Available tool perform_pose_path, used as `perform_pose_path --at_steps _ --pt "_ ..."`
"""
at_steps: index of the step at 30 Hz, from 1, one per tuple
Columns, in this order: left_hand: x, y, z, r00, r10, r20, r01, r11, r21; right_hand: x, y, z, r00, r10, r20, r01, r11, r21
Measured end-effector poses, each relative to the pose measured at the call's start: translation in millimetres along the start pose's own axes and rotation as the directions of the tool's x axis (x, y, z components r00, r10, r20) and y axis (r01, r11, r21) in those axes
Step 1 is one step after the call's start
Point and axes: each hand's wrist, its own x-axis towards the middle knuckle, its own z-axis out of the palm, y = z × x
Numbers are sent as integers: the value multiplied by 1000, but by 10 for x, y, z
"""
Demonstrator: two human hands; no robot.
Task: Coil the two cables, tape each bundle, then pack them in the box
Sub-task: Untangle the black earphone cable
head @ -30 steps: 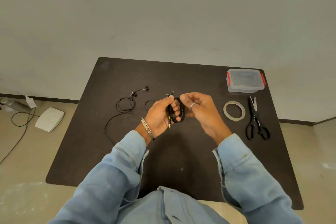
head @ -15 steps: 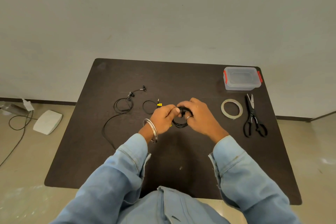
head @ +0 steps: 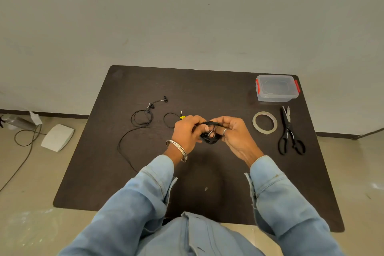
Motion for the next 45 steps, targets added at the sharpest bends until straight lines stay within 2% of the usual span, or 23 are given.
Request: perform_pose_path --at_steps 2,4,6,9,11,14,18,21,24,26,29,31,32,34,35,36,37,38,39,40,41,42,45 --pt "-15 -1 28 997 -78 -1 78 995 -69 -6 27 -44 999 -28 -34 28 1000 13" --pt "-39 -7 54 987 -160 17 161 979 -128 -12 33 -92 995 -96 -36 93 993 -71" --pt "-51 -22 93 982 -185 36 189 969 -161 -35 32 -111 989 -150 0 149 980 -128" --pt "-56 -17 149 979 -193 68 203 951 -234 -57 81 -125 987 -156 -25 154 985 -79" --pt "-49 -11 171 973 -200 115 224 940 -259 -89 119 -133 997 -71 -19 72 996 55" --pt "-40 -54 180 954 -180 240 252 915 -316 -161 157 -143 990 116 78 -134 949 285" --pt "-86 -144 244 927 -147 345 294 856 -426 -168 209 -215 922 346 173 -386 832 399" --pt "-123 -180 351 929 -147 340 260 911 -318 -155 246 -267 878 447 170 -476 783 400" --pt "-156 -135 486 952 -158 264 167 986 -12 -164 321 -340 866 476 154 -496 779 384" --pt "-165 -70 568 964 -147 223 107 977 182 -183 388 -406 866 470 169 -497 774 392" --pt "-159 -24 659 957 -167 238 90 948 305 -215 478 -487 900 404 161 -434 863 257" --pt "-169 -39 705 944 -230 238 163 949 268 -208 558 -531 963 266 53 -267 963 22" --pt "-181 -59 734 930 -280 237 236 952 196 -195 611 -562 991 134 -13 -135 983 -128" --pt "-211 -81 808 884 -392 256 410 912 -20 -157 721 -635 982 -184 -36 149 882 -448" --pt "-226 -78 847 862 -432 264 470 877 -97 -146 753 -655 957 -291 -9 237 797 -555" --pt "-235 -78 881 851 -456 260 499 856 -134 -136 787 -664 942 -336 -8 266 760 -593" --pt "-239 -78 906 848 -466 252 511 846 -154 -137 797 -652 943 -330 -40 250 783 -569" --pt "-240 -81 929 851 -466 242 509 845 -162 -138 775 -632 960 -251 -128 166 871 -463" --pt "-244 -84 946 857 -462 230 502 849 -165 -124 740 -617 974 -85 -210 27 964 -264" --pt "-249 -98 962 859 -466 212 502 849 -167 -101 712 -612 968 103 -227 -116 992 -44" --pt "-255 -125 972 856 -483 186 513 839 -183 -79 691 -639 955 240 -174 -224 968 111" --pt "-258 -159 981 846 -510 156 533 819 -213 -58 684 -690 948 304 -96 -285 943 174" --pt "-258 -273 996 821 -561 105 564 767 -305 -85 690 -853 943 327 67 -333 910 248"
